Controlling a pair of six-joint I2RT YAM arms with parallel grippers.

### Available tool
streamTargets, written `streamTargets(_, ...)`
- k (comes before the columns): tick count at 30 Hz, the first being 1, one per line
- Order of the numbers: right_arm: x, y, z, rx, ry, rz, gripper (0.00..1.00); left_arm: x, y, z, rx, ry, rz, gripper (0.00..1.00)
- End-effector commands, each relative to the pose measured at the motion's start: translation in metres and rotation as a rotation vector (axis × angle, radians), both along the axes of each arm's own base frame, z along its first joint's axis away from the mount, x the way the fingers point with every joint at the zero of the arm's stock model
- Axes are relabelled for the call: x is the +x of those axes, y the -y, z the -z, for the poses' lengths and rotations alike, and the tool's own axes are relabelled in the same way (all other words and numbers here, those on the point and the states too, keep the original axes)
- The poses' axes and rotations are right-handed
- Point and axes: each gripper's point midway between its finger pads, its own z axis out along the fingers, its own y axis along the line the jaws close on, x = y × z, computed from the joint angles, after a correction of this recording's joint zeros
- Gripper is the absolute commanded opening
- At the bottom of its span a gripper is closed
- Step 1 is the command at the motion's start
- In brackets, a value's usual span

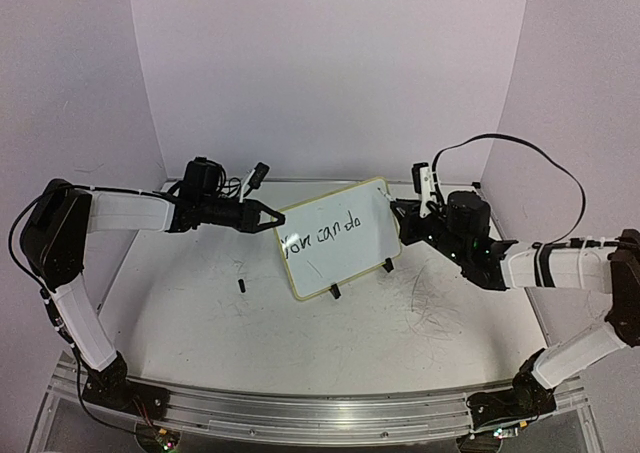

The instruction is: Write a sentence on the whiteboard

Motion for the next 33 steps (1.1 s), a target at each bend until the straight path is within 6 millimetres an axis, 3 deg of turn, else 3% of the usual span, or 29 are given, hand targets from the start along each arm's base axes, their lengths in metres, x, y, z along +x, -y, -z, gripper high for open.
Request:
streamTargets(1, 0.013, -0.016, -0.006, -0.065, 0.001, -0.03, 0.0, -0.003, -0.004, -0.01, 0.014, 0.039, 0.006, 0.0)
streamTargets(6, 0.009, -0.014, 0.03, -0.092, -0.052, -0.031, 0.0, -0.002, -0.003, -0.01, 0.014, 0.04, 0.005, 0.0)
streamTargets(16, 0.014, -0.023, 0.049, -0.116, -0.083, -0.048, 0.0, -0.001, -0.002, -0.005, 0.016, 0.024, 0.01, 0.0)
streamTargets(26, 0.023, -0.026, 0.055, -0.127, -0.094, -0.022, 0.0, -0.001, -0.001, -0.004, 0.015, 0.022, 0.013, 0.0)
streamTargets(33, 0.027, -0.025, 0.048, -0.119, -0.072, -0.008, 0.0, -0.001, -0.001, -0.004, 0.015, 0.023, 0.014, 0.0)
